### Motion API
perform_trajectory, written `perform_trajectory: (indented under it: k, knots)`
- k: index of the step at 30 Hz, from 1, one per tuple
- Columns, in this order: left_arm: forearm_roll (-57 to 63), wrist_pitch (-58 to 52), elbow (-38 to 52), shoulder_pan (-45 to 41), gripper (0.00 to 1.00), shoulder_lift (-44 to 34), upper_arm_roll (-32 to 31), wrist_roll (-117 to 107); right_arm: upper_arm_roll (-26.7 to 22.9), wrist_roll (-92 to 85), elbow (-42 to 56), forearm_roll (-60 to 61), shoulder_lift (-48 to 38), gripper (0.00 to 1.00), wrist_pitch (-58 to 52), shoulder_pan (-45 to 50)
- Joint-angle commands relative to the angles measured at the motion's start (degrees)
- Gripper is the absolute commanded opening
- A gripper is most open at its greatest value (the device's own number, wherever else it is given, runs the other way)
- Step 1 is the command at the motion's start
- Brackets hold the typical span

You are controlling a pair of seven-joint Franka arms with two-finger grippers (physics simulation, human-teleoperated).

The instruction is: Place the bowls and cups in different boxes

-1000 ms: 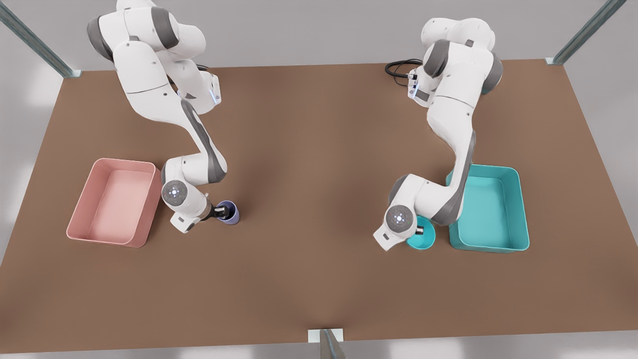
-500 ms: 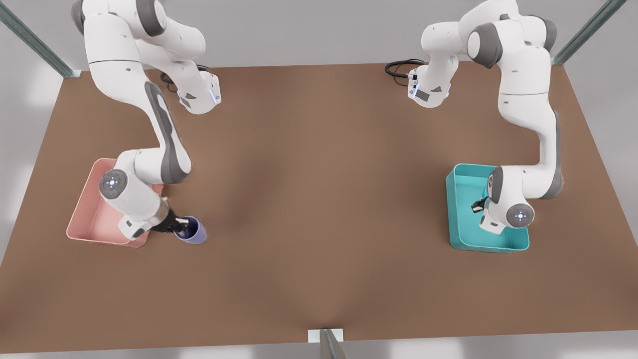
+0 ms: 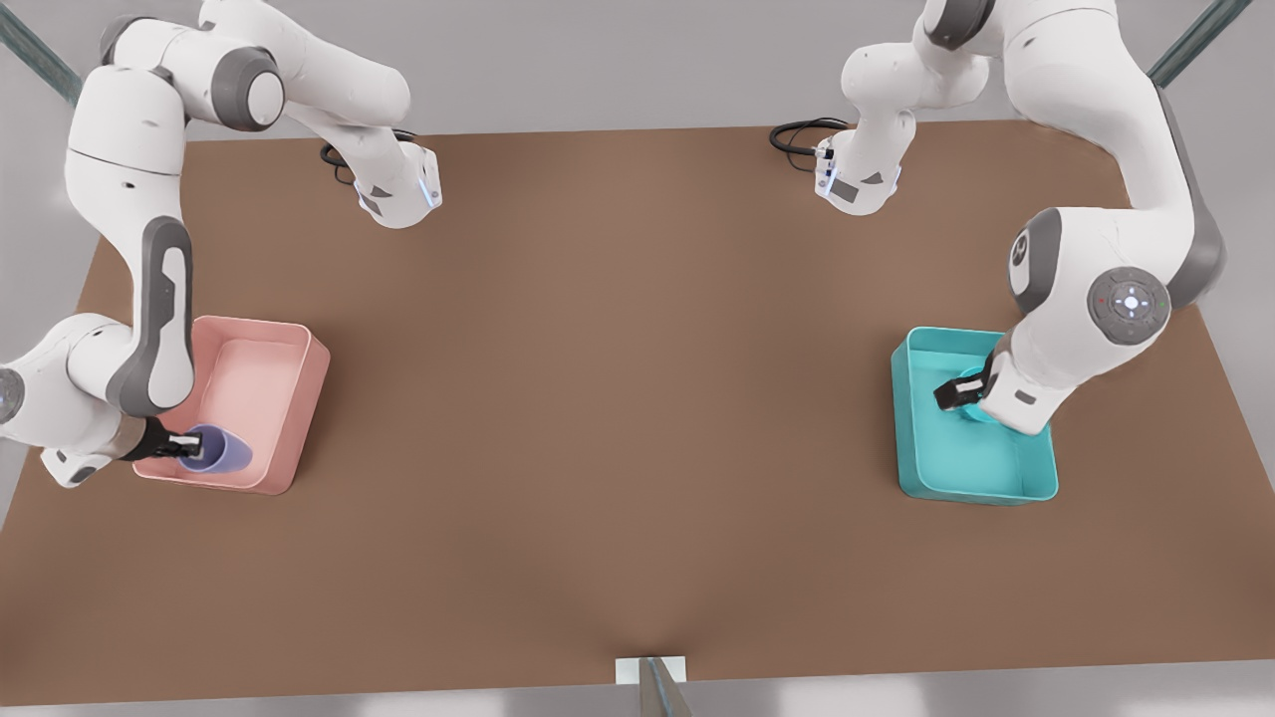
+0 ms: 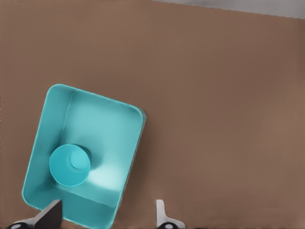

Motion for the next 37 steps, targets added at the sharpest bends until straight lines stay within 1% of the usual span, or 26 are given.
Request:
perform_trajectory:
  k: [1,2,6,7,8,19,21,22,23,24,25,26,28,29,30,31,32,34,37]
  knots:
    - [-4.9,-19.5,2.1,0.3,1.0,-3.0,-0.5,16.2,0.2,-22.1,0.2,1.4,1.9,0.21,1.1,0.4]
    - [-5.1,-21.7,4.7,0.5,1.0,-2.1,-0.9,15.7,0.4,-22.1,0.2,1.4,3.1,0.21,2.7,0.4]
    - [-4.9,-19.2,4.8,0.4,1.0,-2.0,-1.0,15.8,0.5,-22.1,0.2,1.5,4.1,0.21,4.3,0.5]
    - [-5.1,-19.6,4.9,0.7,1.0,-2.2,-1.2,15.7,0.5,-22.3,0.2,1.5,4.1,0.42,4.3,0.5]
    - [-5.4,-19.7,4.9,0.8,1.0,-2.2,-1.2,15.9,0.5,-22.7,0.2,1.5,4.1,1.0,4.3,0.4]
    - [-5.2,-19.7,4.5,0.9,1.0,-2.1,-1.6,15.8,0.9,-22.5,0.2,1.5,4.0,1.0,3.6,0.5]
    - [-5.2,-19.7,4.5,0.9,1.0,-2.1,-1.6,15.8,0.9,-22.3,0.3,1.5,2.3,1.0,0.8,0.8]
    - [-5.2,-19.7,4.5,0.8,1.0,-2.1,-1.7,15.7,1.1,-22.2,1.5,1.6,1.4,1.0,-3.3,0.8]
    - [-5.1,-19.7,4.6,0.8,1.0,-2.1,-1.7,15.7,1.3,-17.2,6.5,1.5,1.6,1.0,-11.7,1.1]
    - [-5.1,-19.7,4.6,0.8,1.0,-2.1,-1.7,15.7,1.2,-6.3,11.6,1.5,1.4,1.0,-22.8,3.1]
    - [-5.1,-19.7,4.6,0.8,1.0,-2.1,-1.7,15.7,1.1,4.3,13.9,1.0,0.4,1.0,-29.1,4.6]
    - [-5.1,-19.7,4.6,0.8,1.0,-2.1,-1.7,15.7,1.2,10.9,13.9,0.4,-2.5,1.0,-32.0,6.0]
    - [-5.1,-19.7,4.6,0.8,1.0,-2.1,-1.7,15.7,1.1,16.8,13.4,-1.1,-9.1,1.0,-35.7,9.7]
    - [-5.1,-19.7,4.6,0.8,1.0,-2.1,-1.7,15.7,1.2,17.1,12.9,-1.9,-11.7,1.0,-36.2,10.0]
    - [-5.0,-19.7,4.6,0.8,1.0,-2.1,-1.7,15.8,1.1,18.6,10.5,-3.5,-16.8,1.0,-37.3,12.1]
    - [-5.0,-19.7,4.6,0.9,1.0,-2.1,-1.7,15.8,1.6,21.9,3.3,-6.9,-25.8,1.0,-35.4,14.2]
    - [-5.0,-19.7,4.6,0.9,1.0,-2.1,-1.7,15.8,1.8,21.9,2.1,-6.9,-26.8,1.0,-33.6,14.3]
    - [-5.0,-19.7,4.5,1.0,1.0,-1.9,-1.7,15.9,1.7,21.9,3.2,-7.0,-24.7,1.0,-33.0,14.3]
    - [-5.0,-19.7,4.4,0.7,1.0,-1.8,-1.7,15.7,1.7,21.9,3.5,-6.9,-24.3,1.0,-33.1,14.7]
